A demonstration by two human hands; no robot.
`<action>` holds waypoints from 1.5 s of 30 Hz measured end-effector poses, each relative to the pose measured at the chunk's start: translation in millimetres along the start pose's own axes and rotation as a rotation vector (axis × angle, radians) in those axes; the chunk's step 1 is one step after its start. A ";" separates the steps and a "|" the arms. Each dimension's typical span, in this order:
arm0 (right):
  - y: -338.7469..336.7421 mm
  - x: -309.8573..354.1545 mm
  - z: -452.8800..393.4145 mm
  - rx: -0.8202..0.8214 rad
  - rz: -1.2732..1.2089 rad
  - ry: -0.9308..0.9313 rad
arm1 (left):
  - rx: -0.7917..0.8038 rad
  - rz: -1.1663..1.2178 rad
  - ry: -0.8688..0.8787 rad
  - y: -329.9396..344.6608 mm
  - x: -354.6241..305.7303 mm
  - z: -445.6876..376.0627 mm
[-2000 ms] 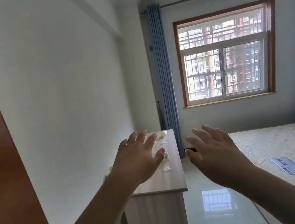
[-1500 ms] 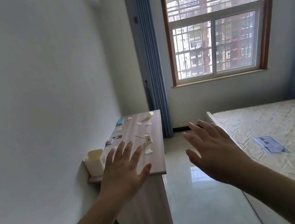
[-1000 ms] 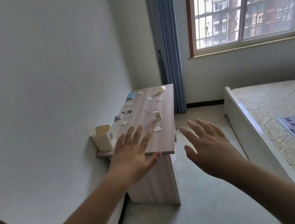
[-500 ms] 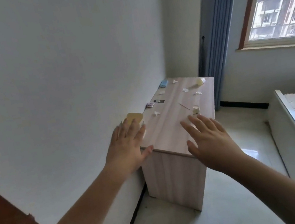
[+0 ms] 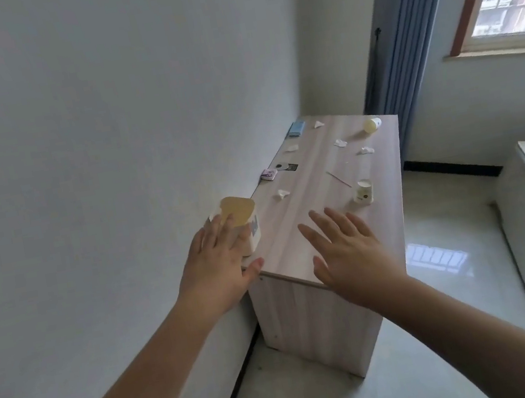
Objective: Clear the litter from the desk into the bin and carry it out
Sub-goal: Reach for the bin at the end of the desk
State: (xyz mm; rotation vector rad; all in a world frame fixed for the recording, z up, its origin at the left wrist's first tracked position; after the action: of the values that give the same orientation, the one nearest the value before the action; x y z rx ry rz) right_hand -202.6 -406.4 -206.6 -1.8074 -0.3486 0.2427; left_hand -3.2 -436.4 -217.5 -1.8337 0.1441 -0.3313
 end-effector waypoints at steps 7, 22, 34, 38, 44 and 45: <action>46.1 -54.8 -55.5 0.040 -0.098 -0.010 | 0.106 0.034 -0.110 53.8 -4.3 -45.9; 144.3 -44.8 -185.4 0.144 -0.221 -0.101 | 0.161 0.197 -0.338 144.4 51.3 -86.9; 224.5 1.0 -270.6 0.227 -0.222 0.008 | 0.205 0.351 -0.266 222.3 129.0 -129.5; 236.3 -4.8 -279.5 0.223 -0.268 0.086 | 0.287 0.451 -0.283 247.1 132.0 -138.0; 263.2 -22.9 -293.3 0.288 -0.326 0.141 | 0.329 0.589 -0.424 272.2 143.2 -145.1; 268.6 -25.8 -294.9 0.308 -0.342 0.152 | 0.326 0.608 -0.441 274.9 143.6 -144.8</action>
State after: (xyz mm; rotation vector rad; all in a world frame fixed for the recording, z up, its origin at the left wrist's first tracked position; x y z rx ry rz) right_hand -96.2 -745.5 -389.6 -1.4266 -0.4779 -0.0786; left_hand 109.9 -686.6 -421.8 -1.4157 0.3090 0.4509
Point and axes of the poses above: each hand's wrist, its own z-axis away from the middle knuckle, its own y-axis out of the palm, x = y × z, the point moved 6 cm from there along -z, towards the middle knuckle, and after that the axes turned 5 degrees about -x, right-handed, at the moved point
